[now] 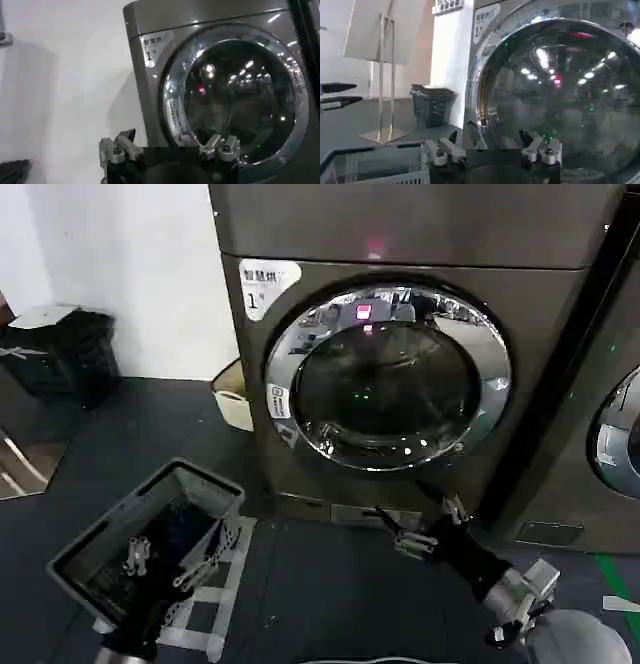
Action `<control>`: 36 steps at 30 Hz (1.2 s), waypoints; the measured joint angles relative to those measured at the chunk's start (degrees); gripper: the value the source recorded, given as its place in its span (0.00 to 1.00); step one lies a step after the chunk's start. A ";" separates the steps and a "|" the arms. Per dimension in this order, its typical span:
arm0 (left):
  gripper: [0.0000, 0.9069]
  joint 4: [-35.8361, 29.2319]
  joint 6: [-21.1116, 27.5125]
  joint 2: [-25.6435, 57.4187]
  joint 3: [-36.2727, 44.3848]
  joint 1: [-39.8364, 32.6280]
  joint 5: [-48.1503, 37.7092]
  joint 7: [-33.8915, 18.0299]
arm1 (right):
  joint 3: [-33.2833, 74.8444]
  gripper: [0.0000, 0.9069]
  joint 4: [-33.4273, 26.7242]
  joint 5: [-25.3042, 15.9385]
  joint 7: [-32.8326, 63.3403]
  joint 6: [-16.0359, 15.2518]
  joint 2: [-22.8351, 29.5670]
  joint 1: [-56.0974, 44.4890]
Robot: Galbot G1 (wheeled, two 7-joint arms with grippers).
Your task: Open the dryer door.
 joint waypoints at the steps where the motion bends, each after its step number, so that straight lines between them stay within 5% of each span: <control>1: 1.00 -0.19 0.30 0.05 0.01 0.00 -0.33 -0.15 | -0.07 1.00 -0.56 0.31 0.00 0.27 -0.38 0.44; 20: 1.00 -0.37 0.57 0.87 0.55 2.04 -1.48 -0.45 | -11.66 1.00 -16.20 5.63 0.41 0.38 -9.92 21.88; 36: 1.00 -1.85 1.15 -0.26 0.10 3.45 -0.78 -0.20 | -27.75 1.00 -36.25 0.01 1.30 2.75 -0.55 43.17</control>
